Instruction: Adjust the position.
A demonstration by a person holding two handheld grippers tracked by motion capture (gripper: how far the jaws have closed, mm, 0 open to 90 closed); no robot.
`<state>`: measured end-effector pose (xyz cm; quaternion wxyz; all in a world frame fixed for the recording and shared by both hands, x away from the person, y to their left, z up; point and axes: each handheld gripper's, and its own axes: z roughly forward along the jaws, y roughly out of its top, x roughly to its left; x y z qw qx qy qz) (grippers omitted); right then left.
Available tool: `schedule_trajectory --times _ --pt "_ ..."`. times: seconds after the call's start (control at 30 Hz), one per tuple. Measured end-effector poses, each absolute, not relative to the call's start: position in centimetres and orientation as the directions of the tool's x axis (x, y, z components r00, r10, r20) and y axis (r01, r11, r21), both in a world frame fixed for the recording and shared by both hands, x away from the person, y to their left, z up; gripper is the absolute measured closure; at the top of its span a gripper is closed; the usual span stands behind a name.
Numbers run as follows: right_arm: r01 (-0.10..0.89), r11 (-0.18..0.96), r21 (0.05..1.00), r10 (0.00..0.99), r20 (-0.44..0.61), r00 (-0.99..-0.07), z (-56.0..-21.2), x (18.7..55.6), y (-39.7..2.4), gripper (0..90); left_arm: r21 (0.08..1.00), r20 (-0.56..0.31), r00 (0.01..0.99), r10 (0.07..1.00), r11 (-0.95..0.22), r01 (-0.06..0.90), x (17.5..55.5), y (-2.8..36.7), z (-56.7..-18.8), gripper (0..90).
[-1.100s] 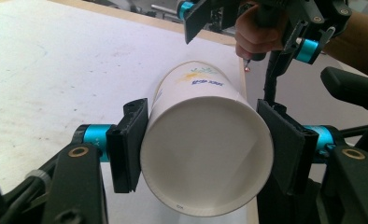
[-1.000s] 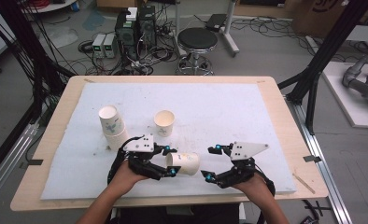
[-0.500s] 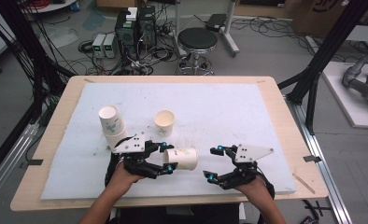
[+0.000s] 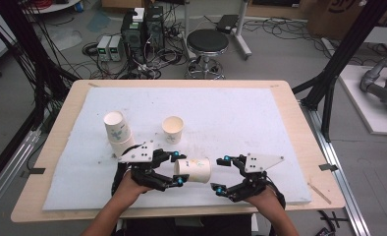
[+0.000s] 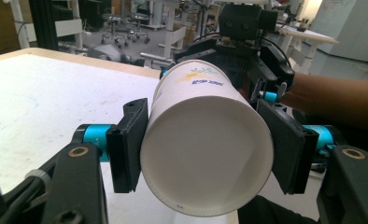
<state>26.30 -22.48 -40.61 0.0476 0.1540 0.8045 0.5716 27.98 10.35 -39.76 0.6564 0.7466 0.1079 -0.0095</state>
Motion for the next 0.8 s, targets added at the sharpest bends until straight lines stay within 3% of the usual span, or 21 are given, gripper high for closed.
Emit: schedule_trajectory --times 0.57,0.8 --pt "0.191 0.278 0.941 0.237 0.126 -0.963 -40.7 26.4 -21.2 20.2 0.978 -0.178 0.982 0.065 -0.095 0.184 27.8 9.5 -39.8 36.6" --pt "0.166 0.275 0.947 0.197 0.114 -0.974 -40.7 26.2 -21.0 26.1 0.978 -0.191 0.981 0.039 -0.072 0.193 27.8 9.5 -40.0 36.5"
